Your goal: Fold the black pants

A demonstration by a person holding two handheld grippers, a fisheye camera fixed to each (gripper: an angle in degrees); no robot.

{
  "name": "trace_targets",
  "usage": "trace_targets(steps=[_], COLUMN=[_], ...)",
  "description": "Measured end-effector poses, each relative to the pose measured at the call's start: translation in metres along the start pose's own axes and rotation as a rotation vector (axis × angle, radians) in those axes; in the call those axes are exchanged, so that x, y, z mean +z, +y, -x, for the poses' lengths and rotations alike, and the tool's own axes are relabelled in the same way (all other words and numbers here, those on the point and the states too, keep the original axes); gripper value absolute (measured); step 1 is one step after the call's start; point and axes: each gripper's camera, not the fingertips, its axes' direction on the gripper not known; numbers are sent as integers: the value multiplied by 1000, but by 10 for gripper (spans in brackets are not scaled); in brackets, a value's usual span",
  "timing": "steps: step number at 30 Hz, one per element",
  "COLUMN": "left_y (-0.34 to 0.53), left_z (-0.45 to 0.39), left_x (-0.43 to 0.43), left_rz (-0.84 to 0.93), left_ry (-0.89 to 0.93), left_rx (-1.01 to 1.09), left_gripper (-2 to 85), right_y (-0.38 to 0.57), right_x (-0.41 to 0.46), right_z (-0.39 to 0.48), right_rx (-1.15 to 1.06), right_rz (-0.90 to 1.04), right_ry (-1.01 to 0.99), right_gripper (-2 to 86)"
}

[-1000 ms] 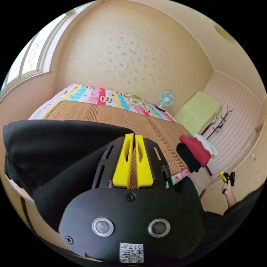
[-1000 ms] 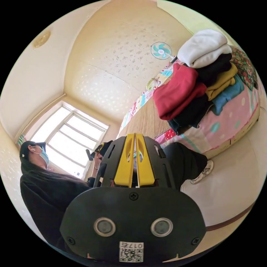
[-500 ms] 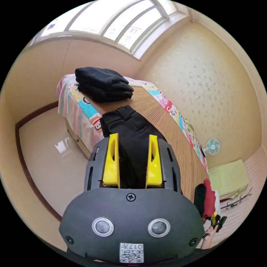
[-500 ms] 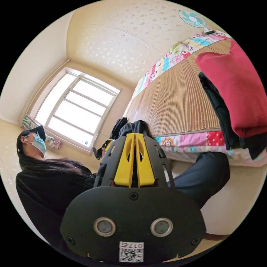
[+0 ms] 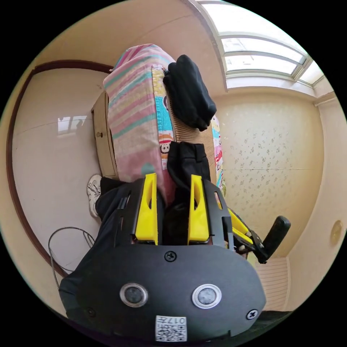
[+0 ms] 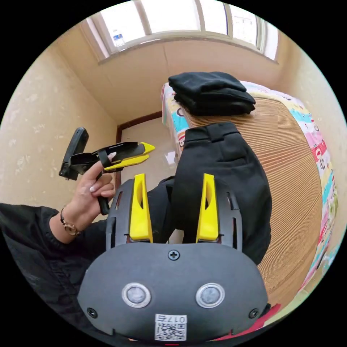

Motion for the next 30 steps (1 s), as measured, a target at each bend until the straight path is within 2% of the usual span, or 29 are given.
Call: trace_targets(steps=[2, 3, 5, 8, 12, 16, 21, 25, 30], left_y=[-6, -8, -6, -1, 0, 6, 30, 61, 109], left_z=[0, 0, -1, -6, -15, -35, -73, -102, -112], left_x=[-10, -18, -32, -32, 8, 45, 85, 91, 105], left_rz=[29, 36, 15, 26, 141, 209, 267, 281, 337], left_ry=[-17, -39, -33, -44, 42, 55, 28, -16, 27], left_rx=[2, 4, 33, 107, 164, 218, 320, 472, 593], left_gripper=[135, 135, 135, 135, 155, 165, 196, 191, 169], right_y=[-26, -25, -10, 20, 64, 133, 214, 323, 451], right_x=[86, 100, 132, 141, 119, 59, -14, -50, -20], right_z=[11, 11, 12, 8, -25, -62, -102, -146, -194], right_rx=[27, 40, 87, 121, 277, 406, 575, 775, 1095], right_rz=[150, 163, 159, 91, -57, -322, -505, -643, -599], right_ry=[103, 132, 207, 174, -11, -109, 21, 65, 138], right_gripper=[152, 138, 96, 53, 36, 29, 28, 29, 31])
